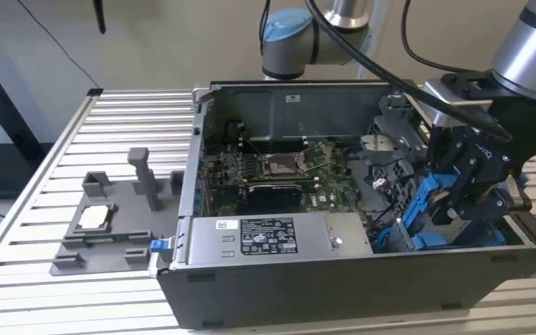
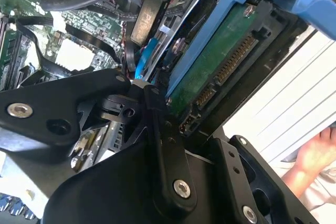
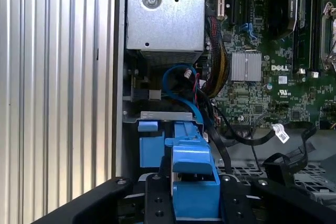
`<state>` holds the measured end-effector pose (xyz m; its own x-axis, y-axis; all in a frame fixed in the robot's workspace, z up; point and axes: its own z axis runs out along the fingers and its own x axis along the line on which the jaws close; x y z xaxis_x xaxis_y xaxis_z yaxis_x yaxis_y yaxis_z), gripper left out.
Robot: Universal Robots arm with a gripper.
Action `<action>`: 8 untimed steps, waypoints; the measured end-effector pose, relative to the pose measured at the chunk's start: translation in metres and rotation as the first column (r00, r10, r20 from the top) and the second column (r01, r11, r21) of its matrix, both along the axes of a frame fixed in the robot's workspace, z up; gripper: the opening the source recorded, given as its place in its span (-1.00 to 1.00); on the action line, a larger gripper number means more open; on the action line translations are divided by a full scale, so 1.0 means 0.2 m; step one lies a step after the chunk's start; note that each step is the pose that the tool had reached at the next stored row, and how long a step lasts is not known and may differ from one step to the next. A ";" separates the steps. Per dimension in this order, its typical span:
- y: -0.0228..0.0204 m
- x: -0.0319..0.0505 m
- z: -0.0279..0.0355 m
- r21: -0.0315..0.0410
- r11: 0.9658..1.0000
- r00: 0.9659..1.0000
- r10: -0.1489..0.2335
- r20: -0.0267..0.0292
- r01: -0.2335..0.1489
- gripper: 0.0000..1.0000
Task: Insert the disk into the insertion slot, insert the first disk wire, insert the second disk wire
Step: 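Insert the disk into the insertion slot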
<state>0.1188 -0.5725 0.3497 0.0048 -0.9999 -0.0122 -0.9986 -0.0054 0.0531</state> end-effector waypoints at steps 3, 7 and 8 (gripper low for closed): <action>0.000 0.000 0.000 0.000 1.000 1.000 0.000 0.000 0.000 -0.07; 0.006 0.000 -0.001 0.000 1.000 1.000 0.000 0.000 0.000 0.05; 0.008 0.000 0.001 0.000 1.000 1.000 -0.001 0.000 0.001 0.05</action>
<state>0.1188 -0.5709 0.3499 0.0042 -0.9999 -0.0124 -0.9986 -0.0049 0.0530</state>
